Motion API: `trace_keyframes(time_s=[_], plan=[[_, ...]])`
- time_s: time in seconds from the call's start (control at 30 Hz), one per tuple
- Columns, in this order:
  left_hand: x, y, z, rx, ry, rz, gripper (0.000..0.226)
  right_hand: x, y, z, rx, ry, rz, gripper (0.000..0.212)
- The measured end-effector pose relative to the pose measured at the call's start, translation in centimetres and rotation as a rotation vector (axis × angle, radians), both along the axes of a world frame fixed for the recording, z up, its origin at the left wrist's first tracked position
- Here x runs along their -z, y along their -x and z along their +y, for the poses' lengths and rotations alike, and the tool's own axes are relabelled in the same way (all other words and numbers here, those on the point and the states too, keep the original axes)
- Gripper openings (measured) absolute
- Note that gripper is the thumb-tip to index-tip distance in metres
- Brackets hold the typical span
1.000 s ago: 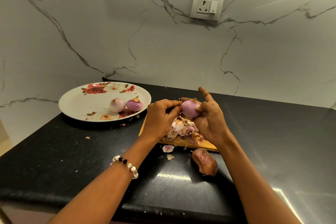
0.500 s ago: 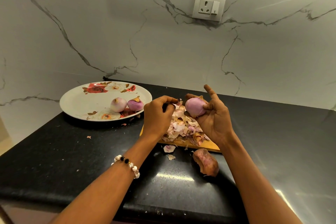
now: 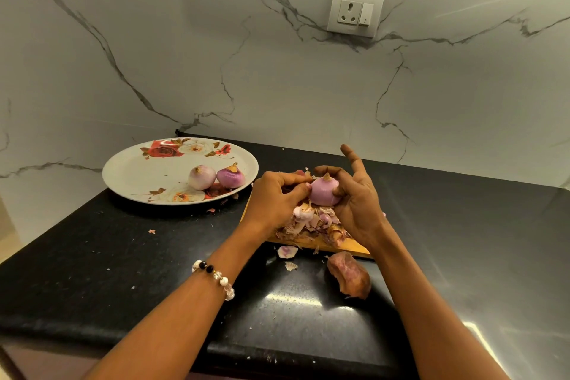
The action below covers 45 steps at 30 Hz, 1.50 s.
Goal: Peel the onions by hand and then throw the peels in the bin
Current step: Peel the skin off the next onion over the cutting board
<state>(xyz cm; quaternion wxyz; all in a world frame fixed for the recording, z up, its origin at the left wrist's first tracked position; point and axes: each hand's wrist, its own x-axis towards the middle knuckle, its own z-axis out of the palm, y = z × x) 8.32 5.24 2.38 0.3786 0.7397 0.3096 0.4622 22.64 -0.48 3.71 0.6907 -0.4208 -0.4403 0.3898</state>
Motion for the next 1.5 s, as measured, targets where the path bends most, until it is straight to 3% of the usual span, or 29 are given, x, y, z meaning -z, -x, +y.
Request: trace_keyframes(time_s=[0.2, 0.47, 0.6, 0.73, 0.9, 1.13, 1.5], plan=[[0.10, 0.06, -0.25, -0.051, -0.031, 0.009, 0.024, 0.28, 0.20, 0.02, -0.031, -0.003, -0.072, 0.088], [0.28, -0.19, -0.41, -0.084, -0.129, 0.039, 0.030, 0.41, 0.37, 0.03, -0.028, -0.001, -0.131, 0.092], [0.37, -0.27, -0.44, -0.110, -0.172, 0.041, 0.029, 0.42, 0.36, 0.08, -0.038, 0.000, -0.075, 0.087], [0.31, -0.18, -0.27, -0.143, -0.132, -0.025, 0.028, 0.24, 0.21, 0.18, -0.031, -0.018, 0.056, 0.063], [0.13, -0.09, -0.20, -0.137, -0.123, -0.100, 0.022, -0.14, -0.11, -0.04, 0.032, 0.015, 0.108, 0.066], [-0.06, -0.28, -0.17, 0.056, -0.467, -0.055, 0.040, -0.07, -0.51, 0.07, 0.015, 0.058, 0.252, 0.056], [0.56, -0.61, 0.00, -0.012, -0.718, 0.080, 0.051, 0.16, -0.27, -0.07, -0.058, 0.124, 0.247, 0.050]])
